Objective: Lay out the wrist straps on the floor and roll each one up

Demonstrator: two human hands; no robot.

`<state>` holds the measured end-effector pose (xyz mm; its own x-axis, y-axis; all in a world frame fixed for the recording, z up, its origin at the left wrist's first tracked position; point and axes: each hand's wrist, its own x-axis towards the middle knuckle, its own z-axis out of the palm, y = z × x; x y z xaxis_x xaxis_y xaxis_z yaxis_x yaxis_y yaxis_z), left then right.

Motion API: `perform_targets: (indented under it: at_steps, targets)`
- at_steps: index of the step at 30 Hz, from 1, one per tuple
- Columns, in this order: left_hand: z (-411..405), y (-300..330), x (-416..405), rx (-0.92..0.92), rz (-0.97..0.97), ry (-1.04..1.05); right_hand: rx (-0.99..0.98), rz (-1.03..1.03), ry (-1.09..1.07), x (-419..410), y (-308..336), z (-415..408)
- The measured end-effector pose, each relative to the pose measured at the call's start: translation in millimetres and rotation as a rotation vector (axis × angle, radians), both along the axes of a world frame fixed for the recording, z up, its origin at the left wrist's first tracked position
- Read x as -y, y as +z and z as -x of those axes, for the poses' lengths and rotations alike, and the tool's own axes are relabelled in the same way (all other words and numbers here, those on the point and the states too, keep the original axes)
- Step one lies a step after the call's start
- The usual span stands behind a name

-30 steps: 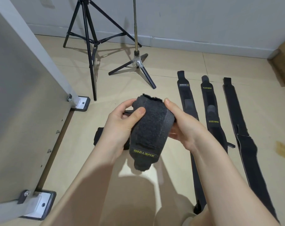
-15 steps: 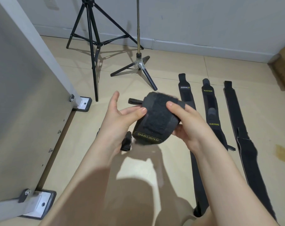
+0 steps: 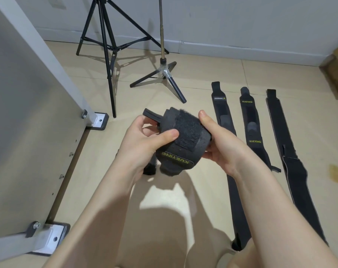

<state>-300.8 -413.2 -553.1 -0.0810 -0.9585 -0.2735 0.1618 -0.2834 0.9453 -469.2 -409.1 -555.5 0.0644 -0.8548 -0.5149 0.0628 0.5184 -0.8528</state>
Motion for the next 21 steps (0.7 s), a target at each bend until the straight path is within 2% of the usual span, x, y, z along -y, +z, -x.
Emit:
perform_targets:
  at_steps: [3,6,11,13,15,21]
  targets:
    - [2.4,-0.8,2.1,0.007,-0.092,0.100,0.011,0.196,0.046,-3.2,2.6,1.1]
    - [3.1,-2.8,5.1,0.036,-0.162,0.114,-0.015,0.241,-0.012,-1.9,3.0,0.4]
    - [-2.6,-10.0,5.5,-0.007,-0.106,-0.100,0.004,0.084,-0.139,3.6,-0.5,8.4]
    - [-3.3,-11.2,5.8,0.077,-0.081,-0.161,0.030,-0.030,-0.146,4.9,-2.0,12.9]
    - [-3.1,-12.8,6.3,0.155,-0.080,-0.145,0.066,-0.117,-0.133,5.9,-3.0,14.6]
    - [-1.8,-21.2,13.6,0.120,-0.042,-0.100,0.142,-0.216,-0.122,8.2,-3.5,10.3]
